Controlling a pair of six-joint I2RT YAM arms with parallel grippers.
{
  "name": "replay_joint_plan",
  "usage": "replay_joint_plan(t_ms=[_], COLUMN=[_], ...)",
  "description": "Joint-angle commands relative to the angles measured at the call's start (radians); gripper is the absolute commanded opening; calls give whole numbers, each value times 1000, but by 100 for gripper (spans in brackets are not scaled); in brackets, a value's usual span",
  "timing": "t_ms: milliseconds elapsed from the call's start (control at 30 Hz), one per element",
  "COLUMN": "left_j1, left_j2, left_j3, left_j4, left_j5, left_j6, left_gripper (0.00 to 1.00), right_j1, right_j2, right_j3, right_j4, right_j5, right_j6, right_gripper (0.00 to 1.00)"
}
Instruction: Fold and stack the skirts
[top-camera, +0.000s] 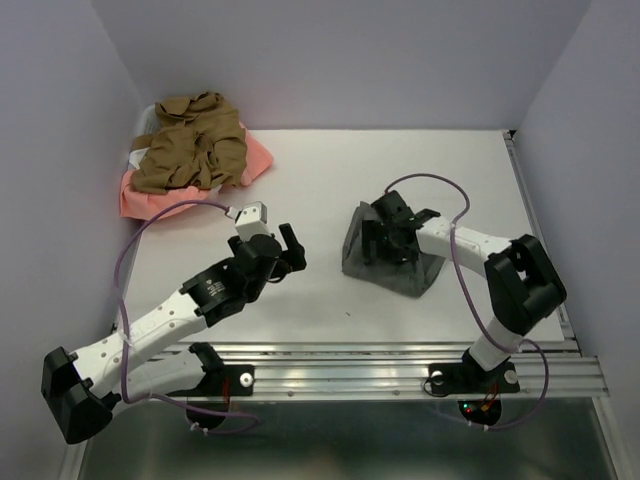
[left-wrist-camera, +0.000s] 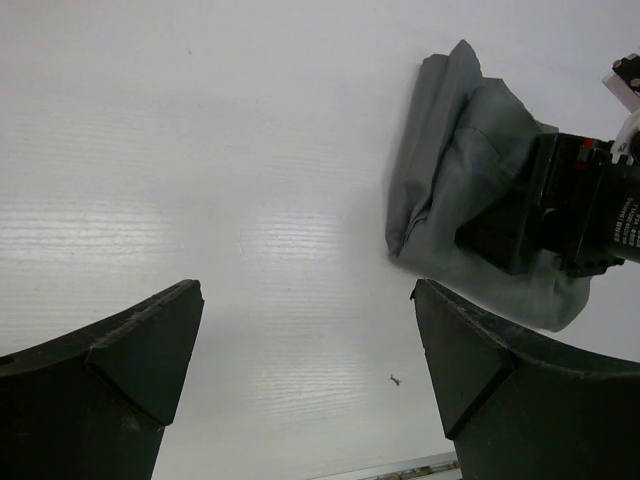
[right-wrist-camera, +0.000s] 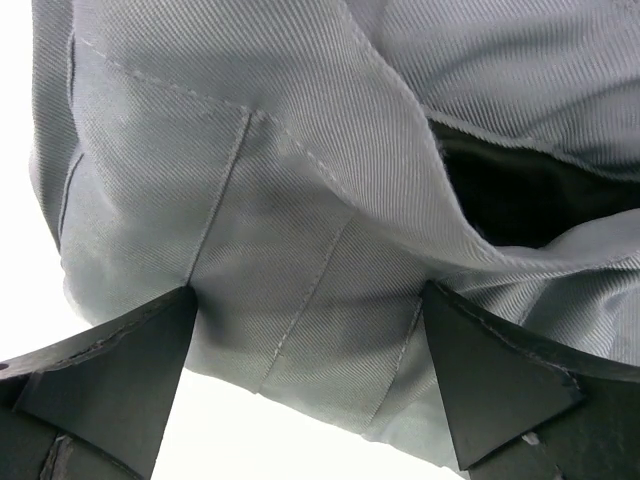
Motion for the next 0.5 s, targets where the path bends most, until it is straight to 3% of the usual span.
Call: replay_joint_plan(t_ms=[0,133,233,367,467], left_j1=[9,10,13,32,44], left_j2=[15,33,41,44,43], left_j3=[-14,-11,-12,-17,-43], left_j4=[69,99,106,95,105], left_j5=[7,47,49,56,88], left_j6=[4,16,15,6,6], left_gripper=[99,99,99,99,99], right_j1=[-13,-13,-1,73,73], right_j2=[-82,-109,-58,-12,-52], right_j3=[-96,-174,-158,-111,-104], right_j4=[139,281,298,243,290], right_j5=[-134,-538,-769,-673,-725], right_j6=[-198,-518,-600,-688,-660], right_gripper=[100,100,100,100,100])
